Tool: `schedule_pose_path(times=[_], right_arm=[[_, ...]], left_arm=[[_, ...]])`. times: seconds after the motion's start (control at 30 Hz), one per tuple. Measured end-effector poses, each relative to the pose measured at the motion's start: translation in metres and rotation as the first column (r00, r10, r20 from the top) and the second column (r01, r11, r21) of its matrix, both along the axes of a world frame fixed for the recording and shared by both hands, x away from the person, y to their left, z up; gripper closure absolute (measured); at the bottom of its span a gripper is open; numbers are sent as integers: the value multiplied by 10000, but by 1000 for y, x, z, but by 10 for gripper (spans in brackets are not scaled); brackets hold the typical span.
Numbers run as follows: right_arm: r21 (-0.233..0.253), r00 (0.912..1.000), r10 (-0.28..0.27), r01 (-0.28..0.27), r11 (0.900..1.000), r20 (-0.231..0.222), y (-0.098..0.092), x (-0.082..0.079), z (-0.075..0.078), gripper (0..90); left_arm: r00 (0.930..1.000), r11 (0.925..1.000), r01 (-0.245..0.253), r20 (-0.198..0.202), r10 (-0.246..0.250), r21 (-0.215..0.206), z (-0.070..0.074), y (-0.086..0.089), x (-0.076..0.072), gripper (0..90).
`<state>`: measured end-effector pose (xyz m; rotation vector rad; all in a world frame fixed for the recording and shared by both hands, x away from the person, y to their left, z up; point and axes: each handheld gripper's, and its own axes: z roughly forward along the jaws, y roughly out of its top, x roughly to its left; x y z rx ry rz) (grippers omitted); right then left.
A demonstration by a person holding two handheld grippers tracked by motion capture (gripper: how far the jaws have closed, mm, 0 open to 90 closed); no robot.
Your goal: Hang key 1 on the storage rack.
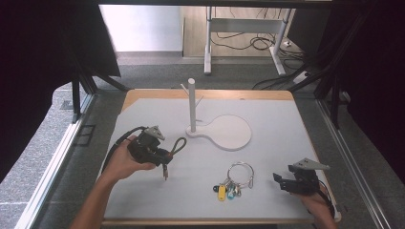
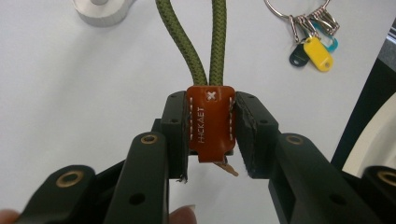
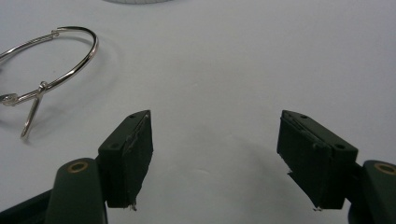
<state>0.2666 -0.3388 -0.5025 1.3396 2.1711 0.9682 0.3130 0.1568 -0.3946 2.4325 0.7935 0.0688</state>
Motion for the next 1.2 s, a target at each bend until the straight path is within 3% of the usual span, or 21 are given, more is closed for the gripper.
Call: schedule_pose_path(times=[0.1,0.37,0.77,1.2], right_arm=[[17,10000,-4,4,10000,-8,1,0,0,273],[15,10000,35,-35,10000,6,0,1,-1,275],[48,10000,26,-25,10000,-83,0,1,-2,277],[51,9999,85,-85,10000,-131,1,2,-4,277]], left_arm=[[10000,9998,-69,-65,68,-193,1,2,2,669],[9998,9996,-176,14,176,-203,6,4,6,669],[9990,9993,-270,361,279,-261,31,8,17,669],[9986,9986,-399,327,411,-356,33,7,26,669]])
